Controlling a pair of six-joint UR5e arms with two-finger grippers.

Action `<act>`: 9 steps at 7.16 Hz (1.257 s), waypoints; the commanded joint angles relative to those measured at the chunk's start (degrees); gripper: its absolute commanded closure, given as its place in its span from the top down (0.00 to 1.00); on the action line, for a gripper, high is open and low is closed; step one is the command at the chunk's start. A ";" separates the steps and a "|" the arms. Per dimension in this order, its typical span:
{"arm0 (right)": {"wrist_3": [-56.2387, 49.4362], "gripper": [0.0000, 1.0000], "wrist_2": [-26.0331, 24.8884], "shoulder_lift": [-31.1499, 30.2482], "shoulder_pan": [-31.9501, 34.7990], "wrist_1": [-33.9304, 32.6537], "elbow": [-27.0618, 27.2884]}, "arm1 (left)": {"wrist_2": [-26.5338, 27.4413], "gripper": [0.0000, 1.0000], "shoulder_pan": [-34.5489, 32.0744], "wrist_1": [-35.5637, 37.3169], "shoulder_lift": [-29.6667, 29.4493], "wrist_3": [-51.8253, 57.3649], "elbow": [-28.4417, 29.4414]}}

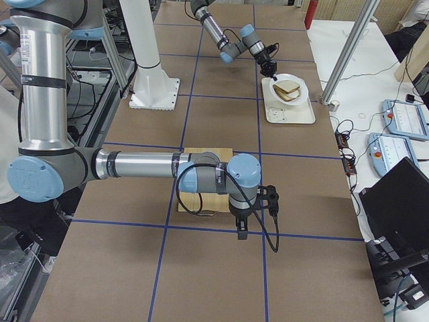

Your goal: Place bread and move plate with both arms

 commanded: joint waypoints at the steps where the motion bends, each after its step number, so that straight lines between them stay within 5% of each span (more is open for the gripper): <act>1: 0.00 1.00 0.00 0.00 0.00 0.00 0.01 | 1.15 0.00 0.07 0.50 -2.75 0.28 5.33; 2: 0.00 1.00 0.00 0.00 0.00 0.00 0.01 | 1.24 0.00 0.85 0.50 -2.75 0.63 5.25; 3: 0.00 1.00 0.00 0.00 0.00 0.09 0.01 | 1.33 0.58 1.73 0.50 -2.75 2.28 4.64; 4: 0.00 1.00 0.00 -0.08 0.00 0.09 0.10 | 1.24 0.98 2.52 0.59 -2.14 6.65 3.76; 6: 0.00 1.00 0.00 -0.08 0.00 0.09 0.10 | 0.63 0.99 2.53 3.38 3.63 12.90 -5.41; 9: 0.00 1.00 0.00 -0.35 0.00 0.09 0.10 | -14.17 0.99 -3.15 23.02 13.82 26.41 -26.50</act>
